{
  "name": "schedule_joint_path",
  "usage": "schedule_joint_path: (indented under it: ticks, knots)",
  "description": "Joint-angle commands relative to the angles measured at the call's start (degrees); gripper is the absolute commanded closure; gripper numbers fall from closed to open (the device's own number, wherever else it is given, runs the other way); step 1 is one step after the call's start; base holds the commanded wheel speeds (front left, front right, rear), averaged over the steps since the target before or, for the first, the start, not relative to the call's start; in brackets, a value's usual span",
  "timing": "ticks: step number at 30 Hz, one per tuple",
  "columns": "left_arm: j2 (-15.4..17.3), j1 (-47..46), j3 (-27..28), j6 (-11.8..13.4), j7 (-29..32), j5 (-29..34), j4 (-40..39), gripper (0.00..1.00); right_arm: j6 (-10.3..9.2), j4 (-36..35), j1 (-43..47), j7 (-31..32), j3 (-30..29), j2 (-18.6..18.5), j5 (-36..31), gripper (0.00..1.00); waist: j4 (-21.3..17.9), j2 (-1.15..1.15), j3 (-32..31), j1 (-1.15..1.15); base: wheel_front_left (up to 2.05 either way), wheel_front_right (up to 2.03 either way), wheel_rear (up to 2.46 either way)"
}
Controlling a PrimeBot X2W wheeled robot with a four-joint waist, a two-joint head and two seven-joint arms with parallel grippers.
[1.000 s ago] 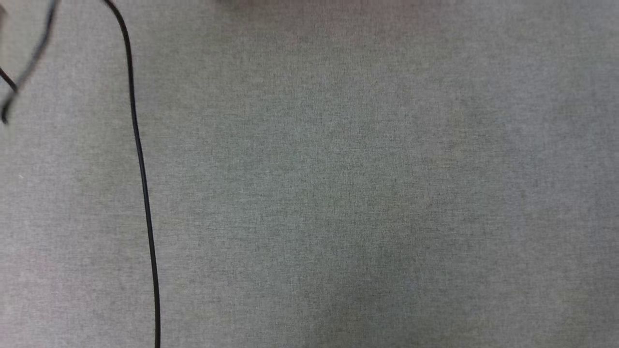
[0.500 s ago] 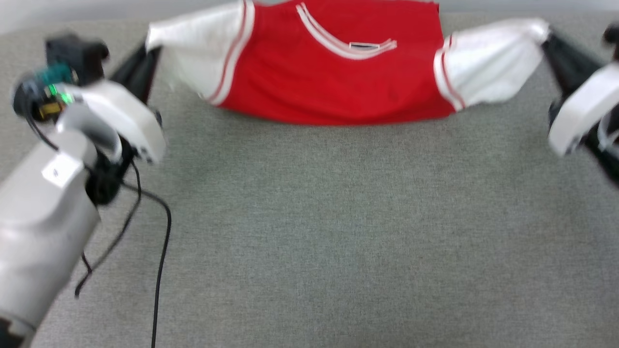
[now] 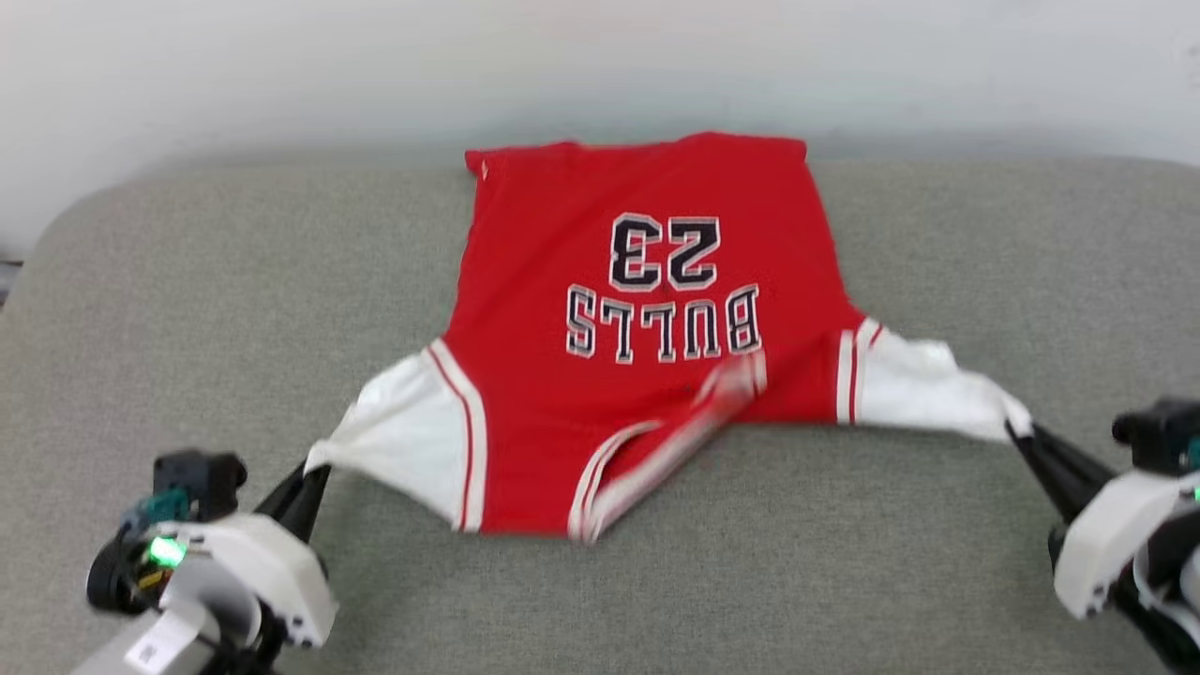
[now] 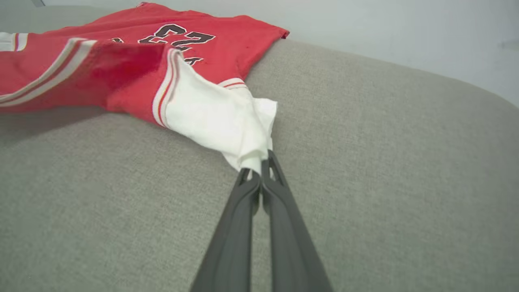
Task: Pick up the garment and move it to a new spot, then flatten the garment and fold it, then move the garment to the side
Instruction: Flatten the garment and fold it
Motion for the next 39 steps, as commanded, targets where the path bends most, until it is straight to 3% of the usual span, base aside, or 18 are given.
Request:
schedule_joint_path:
  ticks: [1,14,22,28,29,30,32,39]
  knots:
    - [0.64,2.27,0.49,0.87,-0.49,-0.74,-0.41,1.00,-0.06,-0.47,2.60,0.17,-0.82,-0.12,-0.54,1.00,-0.34,-0.01,-1.47,0.02,0.00,0.00,0.00]
    - [3.44,18.02,3.08,6.01,-1.85,-3.86,-5.11,1.00,-0.08,-4.36,21.94,3.24,-10.65,0.58,-2.80,1.00,-0.44,-0.01,-5.47,0.02,0.00,0.00,0.00]
    - [2.92,22.50,3.83,7.36,-2.07,-3.08,-6.72,1.00,-0.08,-8.23,33.10,7.19,-16.91,1.60,-2.53,1.00,0.76,-0.01,-6.06,0.02,0.00,0.00,0.00]
    - [2.22,22.85,4.70,7.52,-2.14,-2.72,-7.75,1.00,-0.08,-10.73,35.13,9.00,-21.69,2.99,-4.08,1.00,0.70,-0.01,-5.46,0.02,0.00,0.00,0.00]
    - [2.17,22.60,4.76,7.51,-2.14,-2.33,-7.97,1.00,-0.08,-11.17,35.04,9.28,-22.74,3.11,-4.59,0.95,0.72,-0.01,-5.36,0.02,0.00,0.00,0.00]
    - [2.12,22.29,4.88,7.54,-2.15,-2.15,-8.17,1.00,-0.08,-11.70,35.06,9.84,-23.58,3.44,-4.81,0.67,0.76,-0.01,-5.26,0.02,0.00,0.00,0.00]
    - [1.88,21.73,5.26,7.71,-2.17,-1.67,-8.68,1.00,-0.08,-13.19,34.54,10.31,-25.64,3.84,-5.49,0.00,0.84,-0.01,-5.07,0.02,0.00,0.00,0.00]
    - [0.27,19.82,6.37,8.29,-2.19,0.94,-11.87,1.00,-0.06,-22.18,29.95,11.99,-34.99,2.99,-5.90,0.00,2.23,-0.01,-2.70,0.02,0.00,0.00,0.00]
